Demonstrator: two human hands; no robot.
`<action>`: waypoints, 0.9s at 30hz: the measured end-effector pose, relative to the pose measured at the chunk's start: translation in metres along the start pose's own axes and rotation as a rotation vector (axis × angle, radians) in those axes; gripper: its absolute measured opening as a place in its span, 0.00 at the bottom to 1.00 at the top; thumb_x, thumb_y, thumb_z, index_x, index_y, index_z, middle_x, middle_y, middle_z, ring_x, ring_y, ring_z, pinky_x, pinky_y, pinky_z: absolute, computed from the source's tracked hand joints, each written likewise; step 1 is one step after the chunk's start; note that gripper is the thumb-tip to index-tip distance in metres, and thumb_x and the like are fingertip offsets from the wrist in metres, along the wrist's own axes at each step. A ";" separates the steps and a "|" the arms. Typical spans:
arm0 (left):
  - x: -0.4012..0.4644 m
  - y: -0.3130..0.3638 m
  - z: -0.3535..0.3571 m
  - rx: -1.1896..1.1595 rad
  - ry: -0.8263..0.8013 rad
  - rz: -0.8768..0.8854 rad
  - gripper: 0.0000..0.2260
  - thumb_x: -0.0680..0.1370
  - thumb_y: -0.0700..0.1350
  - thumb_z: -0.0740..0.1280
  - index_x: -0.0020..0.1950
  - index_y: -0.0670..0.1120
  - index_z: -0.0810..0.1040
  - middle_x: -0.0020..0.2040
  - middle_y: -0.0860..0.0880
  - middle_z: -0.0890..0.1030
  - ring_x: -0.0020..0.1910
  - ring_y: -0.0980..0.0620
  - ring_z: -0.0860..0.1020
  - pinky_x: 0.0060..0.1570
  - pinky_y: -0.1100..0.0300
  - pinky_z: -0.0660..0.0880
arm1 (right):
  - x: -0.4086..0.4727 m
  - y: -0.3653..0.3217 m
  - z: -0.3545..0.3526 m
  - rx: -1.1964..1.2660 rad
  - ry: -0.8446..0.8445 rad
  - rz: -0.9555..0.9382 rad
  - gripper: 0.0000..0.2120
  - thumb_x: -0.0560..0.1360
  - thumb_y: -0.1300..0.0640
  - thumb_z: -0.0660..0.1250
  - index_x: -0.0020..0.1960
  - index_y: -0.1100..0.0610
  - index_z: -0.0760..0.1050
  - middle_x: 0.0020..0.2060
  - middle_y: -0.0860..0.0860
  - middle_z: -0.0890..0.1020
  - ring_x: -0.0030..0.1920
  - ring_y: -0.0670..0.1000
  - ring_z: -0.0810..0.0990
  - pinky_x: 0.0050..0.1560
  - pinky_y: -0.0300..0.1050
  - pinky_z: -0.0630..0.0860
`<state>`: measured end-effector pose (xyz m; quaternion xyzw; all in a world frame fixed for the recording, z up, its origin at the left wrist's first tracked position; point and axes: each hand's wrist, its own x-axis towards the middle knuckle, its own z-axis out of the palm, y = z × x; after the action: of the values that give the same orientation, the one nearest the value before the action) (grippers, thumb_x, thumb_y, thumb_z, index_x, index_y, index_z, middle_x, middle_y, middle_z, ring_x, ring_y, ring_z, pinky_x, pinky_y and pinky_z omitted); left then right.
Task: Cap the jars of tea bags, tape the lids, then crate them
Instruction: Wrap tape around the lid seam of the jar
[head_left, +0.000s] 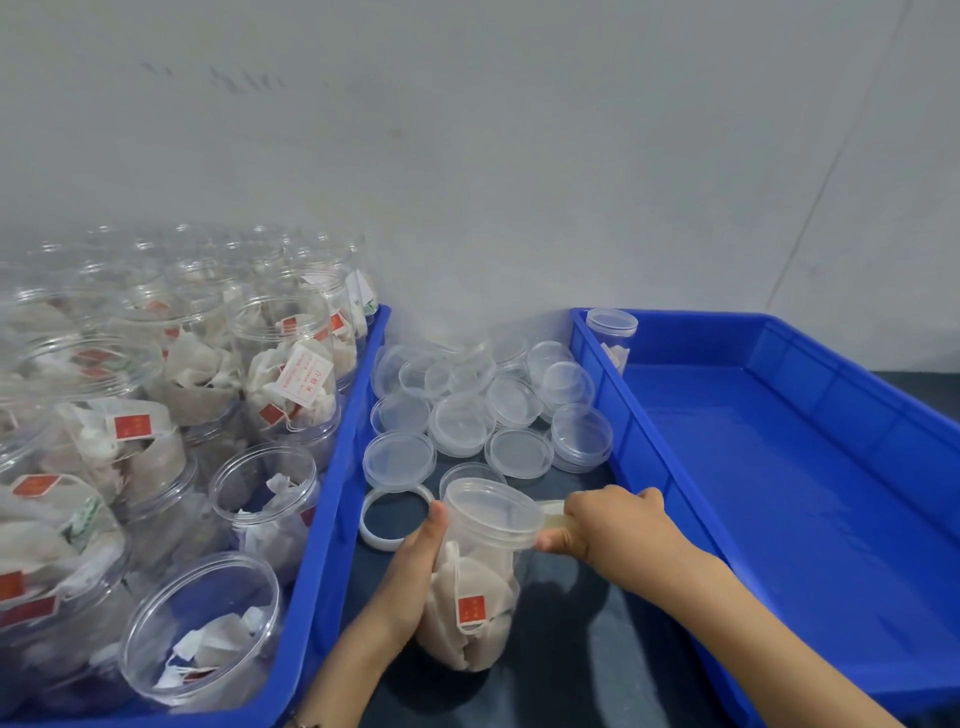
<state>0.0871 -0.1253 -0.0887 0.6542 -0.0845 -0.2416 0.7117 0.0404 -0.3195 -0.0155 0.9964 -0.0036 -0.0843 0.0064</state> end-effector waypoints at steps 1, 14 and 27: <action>-0.001 -0.002 0.000 0.051 0.005 -0.005 0.32 0.70 0.68 0.50 0.62 0.49 0.76 0.55 0.51 0.83 0.57 0.53 0.79 0.61 0.57 0.72 | 0.000 -0.001 0.001 0.004 -0.006 0.011 0.38 0.47 0.23 0.32 0.34 0.53 0.59 0.31 0.46 0.67 0.33 0.48 0.64 0.47 0.50 0.61; -0.011 0.007 0.028 0.429 0.562 0.441 0.36 0.70 0.69 0.59 0.70 0.48 0.69 0.65 0.49 0.75 0.61 0.53 0.75 0.58 0.60 0.72 | -0.001 -0.013 0.007 0.014 0.071 0.167 0.39 0.53 0.23 0.32 0.33 0.54 0.64 0.30 0.48 0.69 0.38 0.52 0.71 0.46 0.49 0.60; 0.002 0.005 0.023 0.357 0.529 0.340 0.52 0.56 0.63 0.75 0.76 0.51 0.60 0.68 0.48 0.73 0.59 0.54 0.74 0.56 0.63 0.70 | 0.004 -0.002 0.006 -0.157 0.337 0.071 0.08 0.73 0.62 0.61 0.43 0.51 0.63 0.35 0.46 0.70 0.41 0.51 0.65 0.53 0.51 0.58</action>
<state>0.0800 -0.1469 -0.0816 0.7845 -0.0458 0.0765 0.6136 0.0433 -0.3177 -0.0223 0.9921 -0.0313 0.0839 0.0875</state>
